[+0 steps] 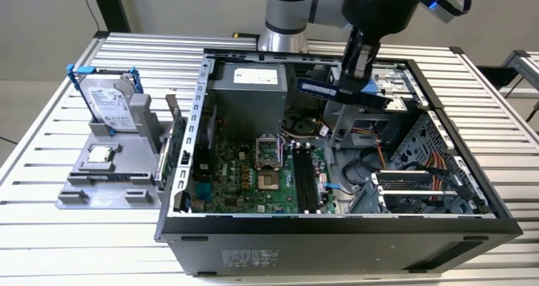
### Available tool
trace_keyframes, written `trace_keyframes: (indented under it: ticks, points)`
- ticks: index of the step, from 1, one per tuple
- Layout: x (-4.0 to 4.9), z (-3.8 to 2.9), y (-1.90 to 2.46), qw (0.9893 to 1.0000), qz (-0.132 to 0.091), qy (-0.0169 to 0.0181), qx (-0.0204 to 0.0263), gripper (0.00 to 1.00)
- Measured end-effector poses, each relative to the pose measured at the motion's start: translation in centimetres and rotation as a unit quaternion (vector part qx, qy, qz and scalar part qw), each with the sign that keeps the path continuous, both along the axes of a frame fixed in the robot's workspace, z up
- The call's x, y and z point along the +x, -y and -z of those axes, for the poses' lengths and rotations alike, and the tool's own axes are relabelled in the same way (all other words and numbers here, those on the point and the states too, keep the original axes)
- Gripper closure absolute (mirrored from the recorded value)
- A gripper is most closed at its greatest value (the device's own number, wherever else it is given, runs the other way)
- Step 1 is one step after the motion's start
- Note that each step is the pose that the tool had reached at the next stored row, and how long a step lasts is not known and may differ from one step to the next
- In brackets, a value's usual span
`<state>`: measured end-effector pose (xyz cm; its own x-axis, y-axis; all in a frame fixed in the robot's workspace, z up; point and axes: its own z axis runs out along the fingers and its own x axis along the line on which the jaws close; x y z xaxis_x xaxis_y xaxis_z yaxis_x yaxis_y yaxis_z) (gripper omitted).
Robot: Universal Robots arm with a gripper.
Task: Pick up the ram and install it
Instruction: 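Insert the ram into the slot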
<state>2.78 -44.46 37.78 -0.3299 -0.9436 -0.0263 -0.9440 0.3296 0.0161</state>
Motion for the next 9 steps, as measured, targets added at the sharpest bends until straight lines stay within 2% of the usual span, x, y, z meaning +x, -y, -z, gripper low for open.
trace_keyframes:
  ticks: [9]
  points:
    - [0.0, 0.01, 0.0, 0.9992, 0.041, 0.0, 0.0, 1.0]
